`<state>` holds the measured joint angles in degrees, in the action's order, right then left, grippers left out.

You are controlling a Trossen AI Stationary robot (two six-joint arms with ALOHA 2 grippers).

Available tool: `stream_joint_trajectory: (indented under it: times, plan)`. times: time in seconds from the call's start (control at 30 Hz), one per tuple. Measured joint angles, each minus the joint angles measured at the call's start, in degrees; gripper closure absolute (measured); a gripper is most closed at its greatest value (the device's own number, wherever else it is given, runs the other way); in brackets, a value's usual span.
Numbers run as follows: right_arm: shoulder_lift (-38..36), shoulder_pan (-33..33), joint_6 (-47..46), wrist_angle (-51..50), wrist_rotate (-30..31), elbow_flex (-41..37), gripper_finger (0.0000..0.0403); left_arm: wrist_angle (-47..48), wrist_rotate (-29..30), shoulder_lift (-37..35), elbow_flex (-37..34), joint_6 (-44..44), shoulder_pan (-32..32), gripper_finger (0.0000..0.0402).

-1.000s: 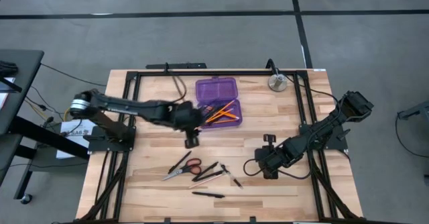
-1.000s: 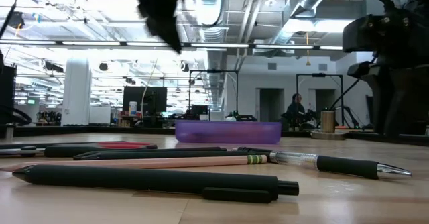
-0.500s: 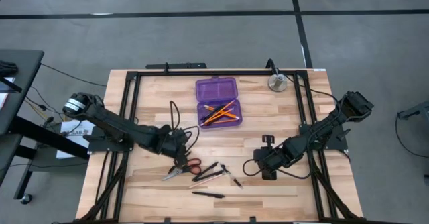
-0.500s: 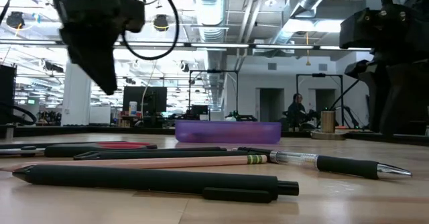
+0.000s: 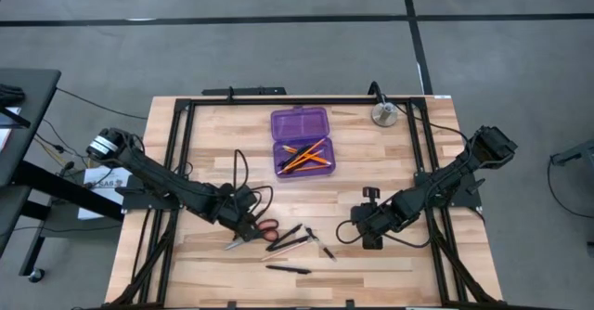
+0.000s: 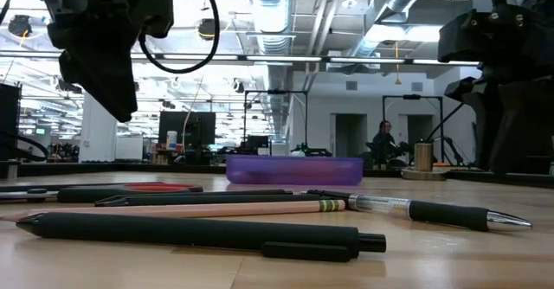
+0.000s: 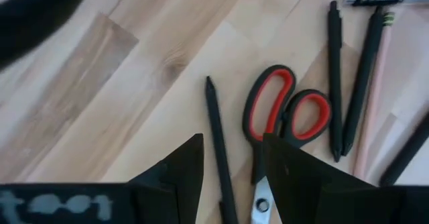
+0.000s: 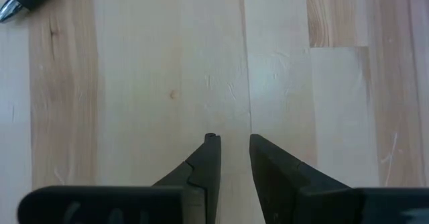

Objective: Pick & place school supplies into a supply box
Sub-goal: Put the black pen into the purple supply box

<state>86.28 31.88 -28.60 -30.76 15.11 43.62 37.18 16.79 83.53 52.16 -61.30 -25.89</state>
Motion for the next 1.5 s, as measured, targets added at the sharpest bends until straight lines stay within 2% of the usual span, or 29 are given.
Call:
stream_joint_trajectory:
  times: [0.2,0.57,1.27,1.5]
  plan:
    - [0.0,0.0,0.0,0.2,0.0,0.0,0.0327,-0.4,-0.1,1.7,0.0,-0.6,0.0,0.0262]
    - [0.0,-0.1,0.6,0.3,0.2,0.0,0.0327,-1.3,-3.6,9.5,0.2,-2.0,0.6,0.0262]
    - [0.0,-0.1,0.5,0.0,0.1,0.0,0.0327,-0.7,-4.1,9.5,0.2,-2.9,0.6,0.0262]
    - [0.0,-0.2,0.6,0.0,0.2,0.0,0.0327,-0.5,-6.0,13.3,0.2,-2.8,0.6,0.0262]
